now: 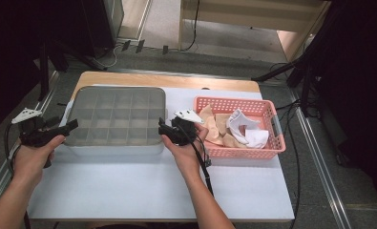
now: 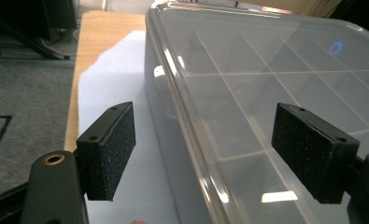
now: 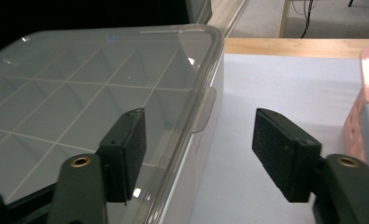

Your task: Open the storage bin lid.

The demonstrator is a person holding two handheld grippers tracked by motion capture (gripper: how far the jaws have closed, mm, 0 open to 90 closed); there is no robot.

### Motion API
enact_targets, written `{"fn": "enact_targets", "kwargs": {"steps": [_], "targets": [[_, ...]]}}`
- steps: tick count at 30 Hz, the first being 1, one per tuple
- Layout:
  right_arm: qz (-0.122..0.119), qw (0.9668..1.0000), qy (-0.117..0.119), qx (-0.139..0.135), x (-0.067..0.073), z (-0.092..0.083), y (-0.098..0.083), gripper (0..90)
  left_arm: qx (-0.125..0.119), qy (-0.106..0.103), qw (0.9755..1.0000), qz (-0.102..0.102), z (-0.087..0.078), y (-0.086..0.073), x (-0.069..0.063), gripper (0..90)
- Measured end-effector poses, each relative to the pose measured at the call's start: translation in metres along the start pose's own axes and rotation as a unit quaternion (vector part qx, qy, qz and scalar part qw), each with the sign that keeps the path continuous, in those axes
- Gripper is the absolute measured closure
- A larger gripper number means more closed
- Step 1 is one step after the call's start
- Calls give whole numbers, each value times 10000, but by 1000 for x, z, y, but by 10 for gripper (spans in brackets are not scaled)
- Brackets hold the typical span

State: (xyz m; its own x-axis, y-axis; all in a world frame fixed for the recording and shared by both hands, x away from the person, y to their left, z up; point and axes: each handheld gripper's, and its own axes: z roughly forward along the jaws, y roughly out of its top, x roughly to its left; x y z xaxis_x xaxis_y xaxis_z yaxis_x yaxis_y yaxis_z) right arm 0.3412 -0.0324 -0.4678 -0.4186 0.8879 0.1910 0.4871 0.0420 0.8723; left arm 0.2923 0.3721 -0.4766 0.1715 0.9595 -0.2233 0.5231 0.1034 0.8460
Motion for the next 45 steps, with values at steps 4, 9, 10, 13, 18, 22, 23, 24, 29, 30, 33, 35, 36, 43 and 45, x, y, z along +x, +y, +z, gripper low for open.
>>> {"fn": "enact_targets", "kwargs": {"steps": [4, 9, 10, 13, 18, 22, 23, 24, 29, 30, 33, 35, 36, 43, 45], "targets": [[70, 9999, 28, 84, 1, 8, 3, 336, 47, 10, 10000, -13, 7, 3, 5, 225], [51, 9999, 15, 162, 5, 18, 9, 321, 154, -80, 9998, -113, 17, 7, 8, 223], [51, 9999, 15, 162, 5, 18, 9, 321, 188, -109, 9997, -121, 19, 8, 8, 223], [69, 9997, 38, 213, 9, 23, 10, 300, 145, -137, 9996, -188, 22, 9, 8, 230], [230, 9992, 109, 306, 9, 33, 10, 296, 105, -177, 9994, -268, 25, 8, 10, 218], [377, 9986, 104, 347, 9, 38, 9, 302, 201, -314, 9987, -338, 27, 10, 12, 234], [463, 9982, 133, 370, 8, 39, 8, 304, 241, -345, 9985, -342, 27, 11, 11, 231], [477, 9981, 159, 367, 7, 40, 8, 306, 260, -349, 9985, -328, 27, 12, 11, 235], [617, 9973, 177, 351, 5, 42, 9, 330, 347, -402, 9983, -257, 30, 16, 7, 278], [667, 9969, 205, 357, 5, 43, 9, 348, 340, -393, 9982, -291, 30, 16, 6, 281], [754, 9962, 266, 348, 6, 43, 8, 365, 389, -443, 9976, -371, 31, 16, 7, 293], [1016, 9934, 371, 378, 3, 44, 8, 395, 396, -442, 9975, -377, 31, 16, 7, 298], [1016, 9934, 371, 378, 3, 44, 8, 395, 396, -442, 9975, -377, 31, 16, 7, 300], [1107, 9922, 430, 368, 1, 45, 8, 417, 499, -689, 9945, -615, 34, 16, 12, 309], [1116, 9922, 413, 366, 1, 45, 8, 421, 499, -645, 9947, -622, 34, 16, 11, 307]]}}
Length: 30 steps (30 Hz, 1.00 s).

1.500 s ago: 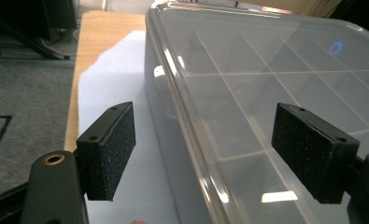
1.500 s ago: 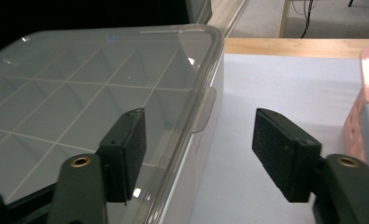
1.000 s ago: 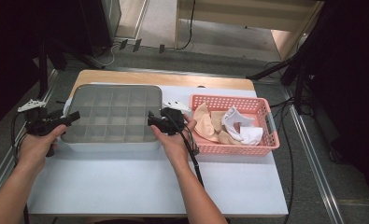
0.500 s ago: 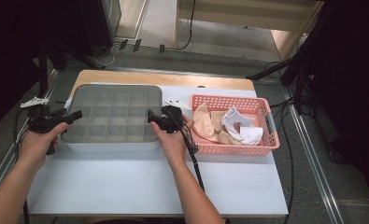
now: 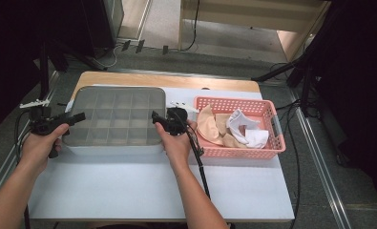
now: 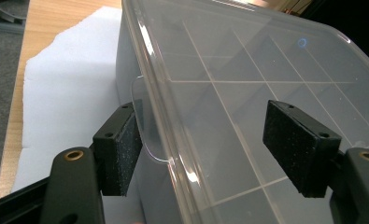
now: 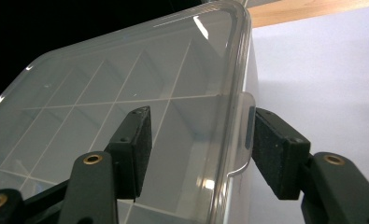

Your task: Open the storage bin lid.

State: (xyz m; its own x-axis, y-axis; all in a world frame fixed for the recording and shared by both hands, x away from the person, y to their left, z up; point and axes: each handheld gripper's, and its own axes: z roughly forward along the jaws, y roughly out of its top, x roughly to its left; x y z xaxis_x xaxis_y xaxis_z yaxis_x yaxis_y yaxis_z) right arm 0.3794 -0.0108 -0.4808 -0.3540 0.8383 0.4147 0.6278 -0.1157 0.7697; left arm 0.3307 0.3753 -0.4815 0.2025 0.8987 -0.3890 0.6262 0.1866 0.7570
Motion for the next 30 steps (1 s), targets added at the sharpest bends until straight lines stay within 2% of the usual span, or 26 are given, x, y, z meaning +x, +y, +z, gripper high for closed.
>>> {"fn": "enact_targets", "kwargs": {"steps": [5, 11, 17, 21, 23, 24, 26, 30], "targets": [[71, 10000, -19, -20, 0, -1, 0, 456, -29, 32, 9999, -161, -4, 1, -1, 367], [24, 9999, -59, -116, 2, -4, 1, 459, -153, 52, 9998, -97, -9, 3, -3, 387], [-114, 9992, -109, -359, 8, -11, 3, 480, -341, 145, 9993, -27, -16, 4, -8, 408], [-18, 9983, -3, -588, 9, -19, 5, 536, -489, 82, 9987, -113, -24, 6, -10, 458], [4, 9982, -12, -593, 9, -21, 6, 543, -528, 96, 9985, -116, -27, 7, -12, 461], [41, 9975, 18, -703, 11, -25, 7, 569, -564, 97, 9983, -135, -29, 7, -13, 477], [44, 9972, 42, -746, 11, -27, 7, 577, -625, 88, 9979, -163, -34, 8, -15, 501], [183, 9958, 130, -893, 14, -39, 11, 625, -822, -88, 9962, -283, -48, 11, -18, 562]]}}
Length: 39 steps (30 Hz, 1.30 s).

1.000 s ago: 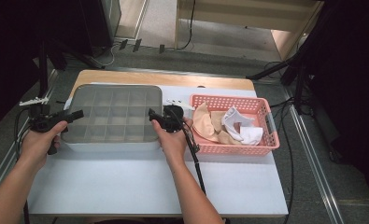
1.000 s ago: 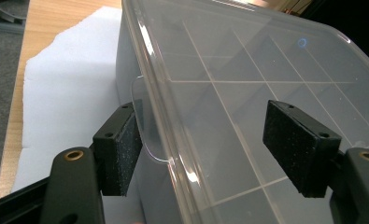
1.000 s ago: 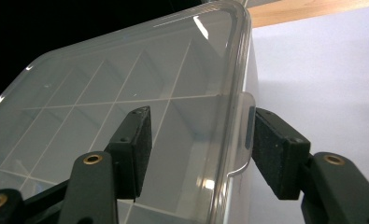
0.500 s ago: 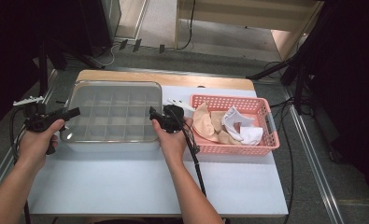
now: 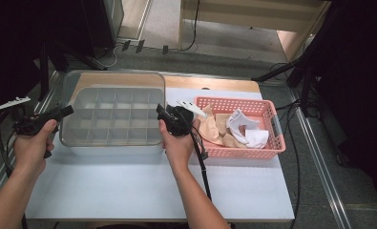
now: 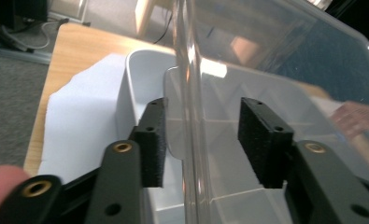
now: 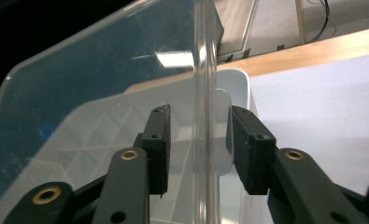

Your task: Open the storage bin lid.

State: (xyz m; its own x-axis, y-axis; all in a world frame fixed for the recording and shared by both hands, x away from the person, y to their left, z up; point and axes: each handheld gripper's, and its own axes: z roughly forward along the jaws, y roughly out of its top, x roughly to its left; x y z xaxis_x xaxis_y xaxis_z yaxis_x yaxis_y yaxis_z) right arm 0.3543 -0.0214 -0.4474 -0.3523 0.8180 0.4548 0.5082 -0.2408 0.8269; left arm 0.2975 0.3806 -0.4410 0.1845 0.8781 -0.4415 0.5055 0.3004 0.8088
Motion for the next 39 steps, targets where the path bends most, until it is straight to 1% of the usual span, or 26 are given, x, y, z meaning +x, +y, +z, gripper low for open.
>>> {"fn": "enact_targets", "kwargs": {"steps": [1, 2, 5, 6, 8, 10, 11, 14, 16, 18, 23, 26, 29, 32, 35, 36, 39], "targets": [[1, 10000, -7, -68, 4, -6, 3, 627, -12, -24, 10000, 21, -4, 1, -1, 587], [1, 10000, -7, -68, 4, -6, 3, 627, -42, -34, 10000, 29, -6, 1, -3, 587], [-65, 9999, 50, -147, 8, -15, 6, 633, -127, -58, 9997, 183, -16, 2, -7, 598], [-39, 9998, 97, -168, 8, -17, 7, 643, -162, -77, 9996, 207, -19, 2, -8, 599], [48, 9995, 247, -206, 9, -26, 11, 666, -215, -124, 9995, 215, -25, 1, -10, 601], [72, 9994, 270, -212, 10, -29, 12, 668, -233, -139, 9994, 222, -29, 1, -13, 601], [78, 9991, 307, -274, 12, -35, 13, 676, -243, -147, 9994, 200, -31, 1, -15, 602], [92, 9989, 333, -314, 13, -39, 15, 682, -255, -193, 9993, 211, -36, 1, -19, 601], [183, 9987, 353, -315, 13, -44, 16, 688, -198, -210, 9993, 239, -38, 1, -20, 601], [214, 9989, 315, -283, 13, -48, 16, 688, -196, -222, 9993, 246, -40, 0, -22, 600], [255, 9989, 317, -244, 12, -55, 10, 689, -140, -260, 9992, 285, -43, -8, -23, 601], [294, 9988, 339, -194, 12, -60, 5, 691, -129, -233, 9993, 266, -47, -13, -22, 602], [305, 9989, 334, -144, 12, -64, -2, 692, -103, -233, 9995, 200, -51, -19, -22, 602], [347, 9987, 362, -62, 11, -67, -8, 693, -87, -243, 9995, 170, -55, -26, -23, 602], [402, 9984, 384, -17, 9, -72, -16, 694, -40, -233, 9996, 183, -59, -32, -22, 602], [409, 9984, 381, 12, 9, -73, -18, 695, -26, -228, 9996, 148, -60, -35, -22, 602], [437, 9983, 372, 68, 8, -78, -27, 695, 85, -237, 9996, 91, -63, -43, -21, 602]]}}
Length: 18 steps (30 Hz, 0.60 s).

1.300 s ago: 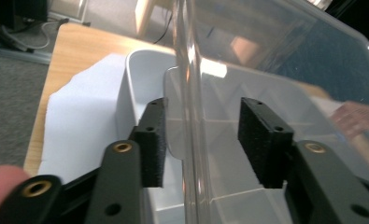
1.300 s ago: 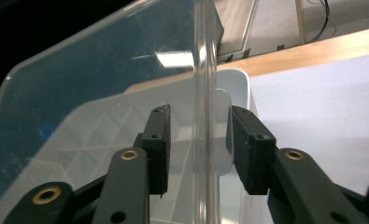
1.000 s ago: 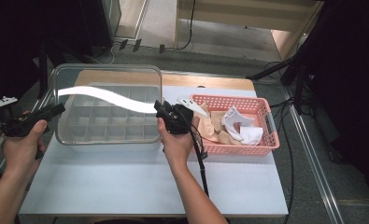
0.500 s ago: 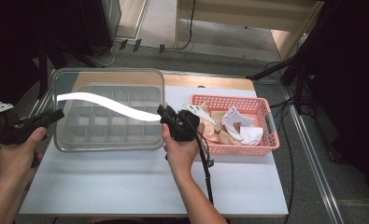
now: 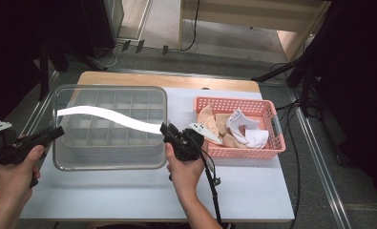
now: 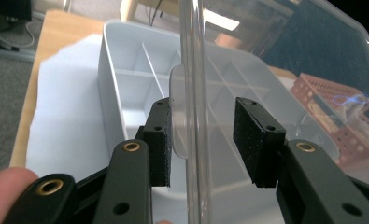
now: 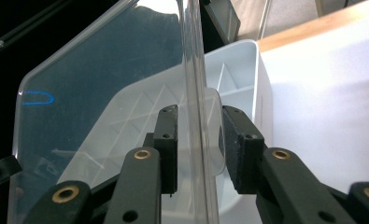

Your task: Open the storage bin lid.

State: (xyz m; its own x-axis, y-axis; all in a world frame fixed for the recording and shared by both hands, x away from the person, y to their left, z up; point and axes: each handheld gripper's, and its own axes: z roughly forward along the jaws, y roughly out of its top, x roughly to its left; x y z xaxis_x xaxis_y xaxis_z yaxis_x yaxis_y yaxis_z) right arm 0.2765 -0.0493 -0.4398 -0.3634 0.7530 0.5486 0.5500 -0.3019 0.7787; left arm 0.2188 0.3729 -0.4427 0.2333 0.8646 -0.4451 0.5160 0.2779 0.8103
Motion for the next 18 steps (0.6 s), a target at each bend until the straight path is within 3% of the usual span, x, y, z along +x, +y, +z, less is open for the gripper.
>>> {"fn": "enact_targets", "kwargs": {"steps": [18], "targets": [[250, 9990, 0, 366, -7, -26, -48, 711, 334, -21, 9992, -225, -21, -48, 7, 603]]}}
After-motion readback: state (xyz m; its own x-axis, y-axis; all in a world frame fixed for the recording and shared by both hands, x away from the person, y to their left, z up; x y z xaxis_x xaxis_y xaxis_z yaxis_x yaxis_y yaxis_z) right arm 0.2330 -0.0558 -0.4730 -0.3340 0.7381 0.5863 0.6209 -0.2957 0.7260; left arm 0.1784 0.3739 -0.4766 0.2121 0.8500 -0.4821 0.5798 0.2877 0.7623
